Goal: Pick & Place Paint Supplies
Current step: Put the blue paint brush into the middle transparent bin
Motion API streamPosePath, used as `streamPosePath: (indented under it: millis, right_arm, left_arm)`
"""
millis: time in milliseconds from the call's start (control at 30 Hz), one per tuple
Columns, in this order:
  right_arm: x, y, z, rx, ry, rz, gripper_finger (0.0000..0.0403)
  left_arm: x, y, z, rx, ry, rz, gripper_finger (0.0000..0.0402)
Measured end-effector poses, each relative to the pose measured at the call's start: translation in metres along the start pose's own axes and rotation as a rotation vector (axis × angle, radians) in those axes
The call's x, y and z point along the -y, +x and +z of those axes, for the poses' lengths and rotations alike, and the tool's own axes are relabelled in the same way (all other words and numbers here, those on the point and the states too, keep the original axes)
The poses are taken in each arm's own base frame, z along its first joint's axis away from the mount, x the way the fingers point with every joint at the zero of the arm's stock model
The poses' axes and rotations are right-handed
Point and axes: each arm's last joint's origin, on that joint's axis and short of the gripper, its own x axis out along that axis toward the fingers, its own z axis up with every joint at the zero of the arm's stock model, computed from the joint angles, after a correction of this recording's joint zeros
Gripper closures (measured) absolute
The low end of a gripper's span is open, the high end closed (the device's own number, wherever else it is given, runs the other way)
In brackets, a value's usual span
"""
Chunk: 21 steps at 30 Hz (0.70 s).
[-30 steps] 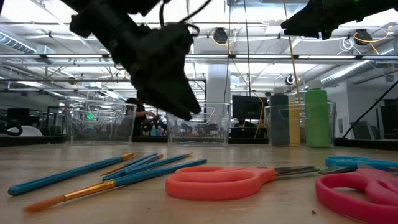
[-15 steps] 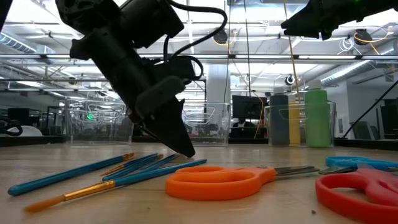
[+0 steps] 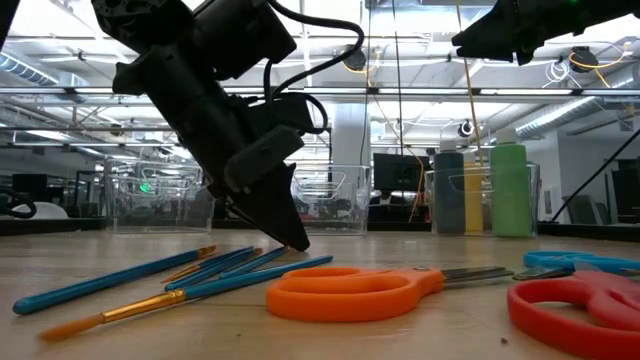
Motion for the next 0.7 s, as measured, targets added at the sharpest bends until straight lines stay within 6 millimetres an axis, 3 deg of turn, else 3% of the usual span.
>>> streamPosePath:
  millis: [367, 567, 700]
  right_arm:
    - [0.0, 0.0, -0.001, -0.007, -0.003, 0.0, 0.0193]
    - [0.0, 0.0, -0.001, -0.006, 0.0, 0.0, 0.0193]
    - [0.0, 0.0, -0.001, -0.006, -0.003, 0.0, 0.0193]
  left_arm:
    - [-0.006, 0.003, 0.002, -0.011, -0.022, -0.011, 0.0393]
    - [-0.012, 0.005, 0.01, 0.013, -0.004, -0.025, 0.0398]
    - [-0.019, -0.005, 0.019, 0.034, -0.03, -0.038, 0.0392]
